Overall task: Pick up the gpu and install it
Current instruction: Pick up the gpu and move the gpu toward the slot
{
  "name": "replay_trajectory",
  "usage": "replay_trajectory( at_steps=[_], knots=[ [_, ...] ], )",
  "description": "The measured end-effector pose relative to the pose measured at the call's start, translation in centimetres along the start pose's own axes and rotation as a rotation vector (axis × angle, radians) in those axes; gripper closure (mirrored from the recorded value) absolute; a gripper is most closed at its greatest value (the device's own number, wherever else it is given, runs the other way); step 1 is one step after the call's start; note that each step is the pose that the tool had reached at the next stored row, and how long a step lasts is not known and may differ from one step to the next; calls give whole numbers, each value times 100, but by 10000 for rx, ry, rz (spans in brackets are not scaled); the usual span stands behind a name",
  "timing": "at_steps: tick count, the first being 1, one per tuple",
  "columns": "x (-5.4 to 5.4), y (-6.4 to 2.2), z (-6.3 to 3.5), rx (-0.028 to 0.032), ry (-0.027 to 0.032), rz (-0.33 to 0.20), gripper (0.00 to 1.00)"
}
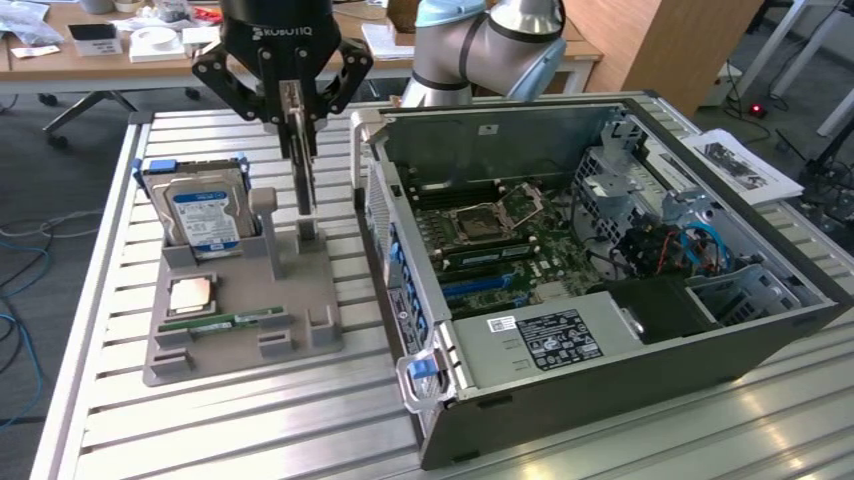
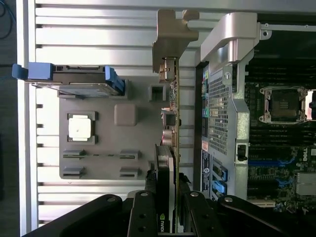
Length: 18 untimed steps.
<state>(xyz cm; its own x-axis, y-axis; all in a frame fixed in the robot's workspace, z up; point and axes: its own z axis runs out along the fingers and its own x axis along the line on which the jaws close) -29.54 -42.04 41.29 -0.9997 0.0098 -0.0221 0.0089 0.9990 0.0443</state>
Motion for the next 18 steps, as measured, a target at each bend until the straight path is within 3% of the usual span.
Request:
replay_trajectory(
  at_steps=[18],
  knots=[
    [-54, 0, 0, 1, 0, 0, 73]
  ],
)
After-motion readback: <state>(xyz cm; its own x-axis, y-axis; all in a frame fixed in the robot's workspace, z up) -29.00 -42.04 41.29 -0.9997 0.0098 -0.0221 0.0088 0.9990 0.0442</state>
